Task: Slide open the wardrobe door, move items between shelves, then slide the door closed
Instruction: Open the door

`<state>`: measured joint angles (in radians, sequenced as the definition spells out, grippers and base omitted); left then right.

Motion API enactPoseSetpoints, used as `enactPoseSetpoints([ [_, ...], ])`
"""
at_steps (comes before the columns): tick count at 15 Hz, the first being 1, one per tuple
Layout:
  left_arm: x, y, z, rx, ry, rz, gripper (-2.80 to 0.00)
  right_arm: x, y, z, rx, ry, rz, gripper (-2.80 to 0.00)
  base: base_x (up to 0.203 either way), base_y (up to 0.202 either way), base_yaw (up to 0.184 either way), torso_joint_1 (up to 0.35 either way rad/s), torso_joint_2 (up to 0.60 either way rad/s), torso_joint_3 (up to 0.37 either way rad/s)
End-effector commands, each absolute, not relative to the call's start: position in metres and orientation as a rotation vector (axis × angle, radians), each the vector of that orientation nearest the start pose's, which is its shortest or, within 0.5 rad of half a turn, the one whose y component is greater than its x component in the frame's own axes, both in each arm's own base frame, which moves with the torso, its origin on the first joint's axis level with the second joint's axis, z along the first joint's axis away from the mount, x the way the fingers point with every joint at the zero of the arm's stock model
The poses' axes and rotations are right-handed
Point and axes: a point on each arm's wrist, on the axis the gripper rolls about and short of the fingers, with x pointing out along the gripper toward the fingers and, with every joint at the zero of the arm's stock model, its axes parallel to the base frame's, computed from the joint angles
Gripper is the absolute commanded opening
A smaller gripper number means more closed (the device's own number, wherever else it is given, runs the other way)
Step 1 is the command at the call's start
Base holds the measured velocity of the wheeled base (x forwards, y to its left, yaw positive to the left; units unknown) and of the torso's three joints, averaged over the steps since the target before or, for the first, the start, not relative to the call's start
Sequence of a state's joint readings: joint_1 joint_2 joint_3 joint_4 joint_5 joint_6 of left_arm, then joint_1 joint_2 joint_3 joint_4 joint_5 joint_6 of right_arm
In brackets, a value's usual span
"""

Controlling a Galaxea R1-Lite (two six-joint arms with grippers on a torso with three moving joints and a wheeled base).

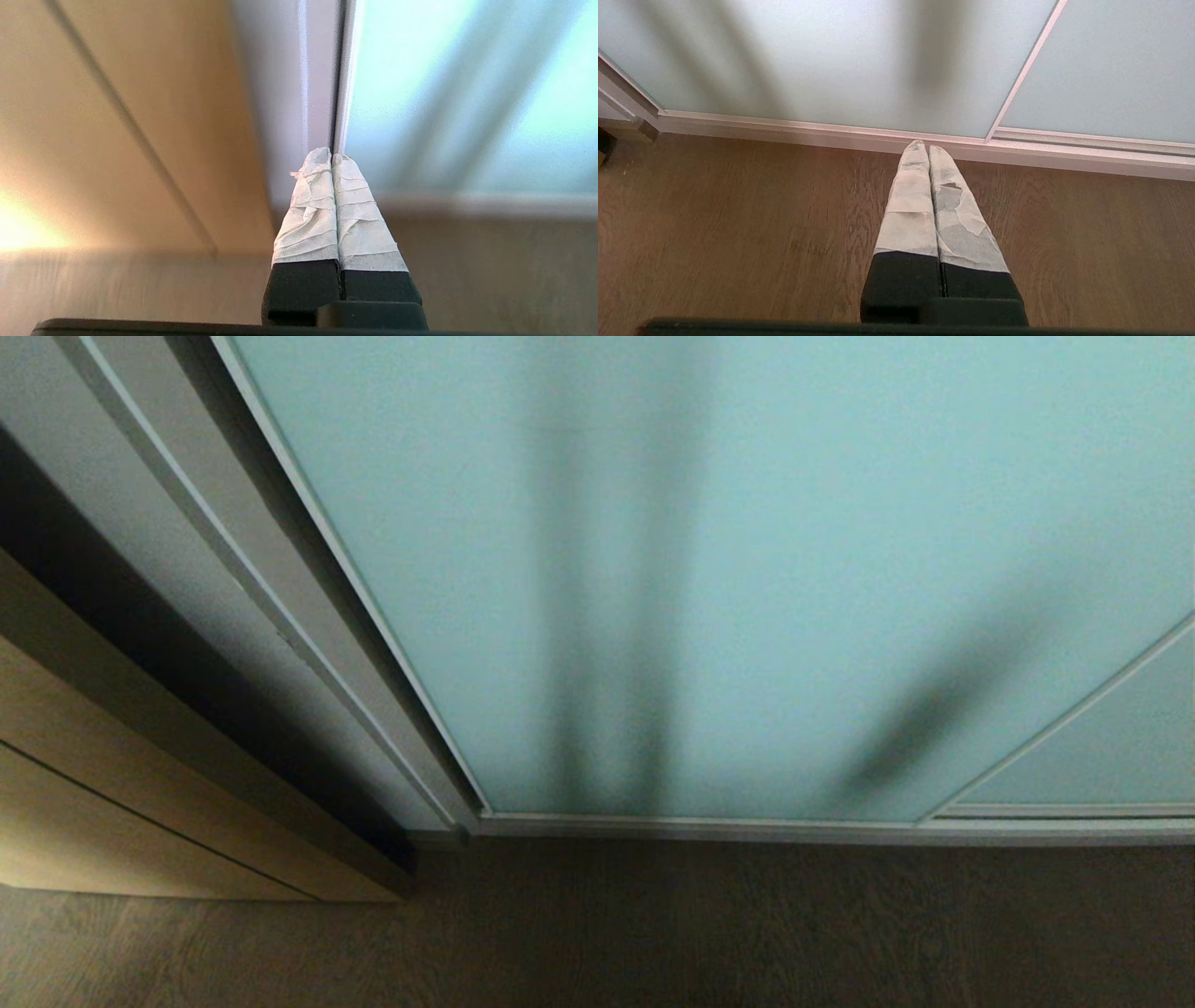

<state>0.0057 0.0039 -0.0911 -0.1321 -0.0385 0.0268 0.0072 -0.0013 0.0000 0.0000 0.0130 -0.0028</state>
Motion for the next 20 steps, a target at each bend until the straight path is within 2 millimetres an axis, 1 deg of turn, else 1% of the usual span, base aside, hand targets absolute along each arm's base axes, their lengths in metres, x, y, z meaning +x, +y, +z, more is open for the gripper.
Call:
enactPoseSetpoints([
  [1,-0.045,-0.002,0.155,0.049,-0.339,-0.063,-2.8,-0.023,0.0,0.075,-0.003,-0.003,0.021,-2.8,0.0,0.0,0.0,0.0,0.0,0.0],
  [2,-0.047,-0.002,0.175,0.056,-0.373,-0.082,-2.8,-0.023,0.0,0.075,-0.003,-0.003,0.021,-2.8,0.0,0.0,0.0,0.0,0.0,0.0],
  [3,-0.042,-0.003,0.191,0.06,-0.391,-0.099,-2.8,-0.023,0.0,0.075,-0.003,-0.003,0.021,-2.8,0.0,0.0,0.0,0.0,0.0,0.0],
  [7,-0.01,-0.003,0.263,0.072,-0.601,-0.119,-2.8,-0.023,0.0,0.075,-0.003,-0.003,0.021,-2.8,0.0,0.0,0.0,0.0,0.0,0.0],
  [9,0.004,-0.003,0.288,0.087,-0.687,-0.115,-2.8,-0.023,0.0,0.075,-0.003,-0.003,0.021,-2.8,0.0,0.0,0.0,0.0,0.0,0.0],
  [13,0.022,-0.003,0.335,0.104,-0.843,-0.104,-2.8,-0.023,0.0,0.075,-0.003,-0.003,0.021,-2.8,0.0,0.0,0.0,0.0,0.0,0.0],
  [15,0.03,-0.003,0.357,0.109,-0.914,-0.101,-2.8,-0.023,0.0,0.075,-0.003,-0.003,0.021,-2.8,0.0,0.0,0.0,0.0,0.0,0.0],
  [16,0.035,-0.003,0.364,0.111,-0.946,-0.094,-2.8,-0.023,0.0,0.075,-0.003,-0.003,0.021,-2.8,0.0,0.0,0.0,0.0,0.0,0.0],
  [20,0.068,-0.001,0.376,0.094,-1.013,-0.011,-2.8,-0.023,0.0,0.075,-0.003,-0.003,0.021,-2.8,0.0,0.0,0.0,0.0,0.0,0.0],
])
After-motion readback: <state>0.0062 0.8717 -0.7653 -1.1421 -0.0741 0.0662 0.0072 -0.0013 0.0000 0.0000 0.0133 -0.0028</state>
